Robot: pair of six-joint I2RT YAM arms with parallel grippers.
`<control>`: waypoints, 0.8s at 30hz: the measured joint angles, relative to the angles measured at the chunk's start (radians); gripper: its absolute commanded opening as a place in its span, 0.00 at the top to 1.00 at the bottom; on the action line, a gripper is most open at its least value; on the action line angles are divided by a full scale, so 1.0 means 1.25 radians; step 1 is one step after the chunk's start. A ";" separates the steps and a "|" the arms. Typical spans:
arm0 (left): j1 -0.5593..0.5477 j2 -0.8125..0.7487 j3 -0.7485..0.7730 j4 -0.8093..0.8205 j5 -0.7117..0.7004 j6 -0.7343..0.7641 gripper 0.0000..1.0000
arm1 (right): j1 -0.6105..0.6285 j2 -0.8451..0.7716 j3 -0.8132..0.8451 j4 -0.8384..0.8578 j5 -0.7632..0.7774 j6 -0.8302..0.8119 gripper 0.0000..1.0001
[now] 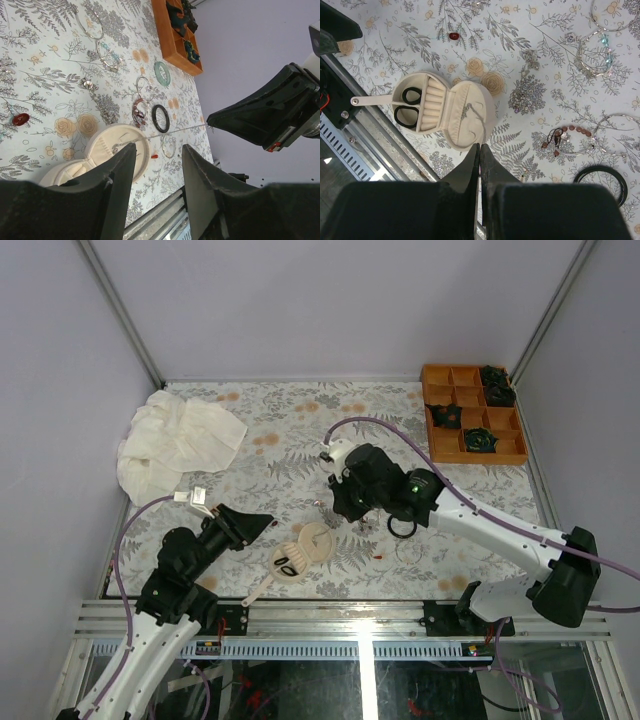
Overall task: Organize the mixed jewelry
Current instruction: Place the jewelry in the jewelry box.
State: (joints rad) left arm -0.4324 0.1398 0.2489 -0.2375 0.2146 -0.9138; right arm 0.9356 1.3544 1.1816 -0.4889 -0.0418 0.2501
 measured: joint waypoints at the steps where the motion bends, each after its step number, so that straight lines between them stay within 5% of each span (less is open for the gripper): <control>1: 0.000 0.001 0.000 0.000 0.001 -0.001 0.59 | 0.000 -0.002 -0.002 -0.001 0.000 0.000 1.00; 24: 0.000 0.003 -0.004 0.006 0.005 -0.009 0.59 | 0.000 -0.020 -0.031 0.001 -0.002 0.001 1.00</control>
State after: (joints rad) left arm -0.4324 0.1440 0.2440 -0.2295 0.2211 -0.9253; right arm 0.9356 1.3293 1.1431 -0.4877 -0.0448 0.2516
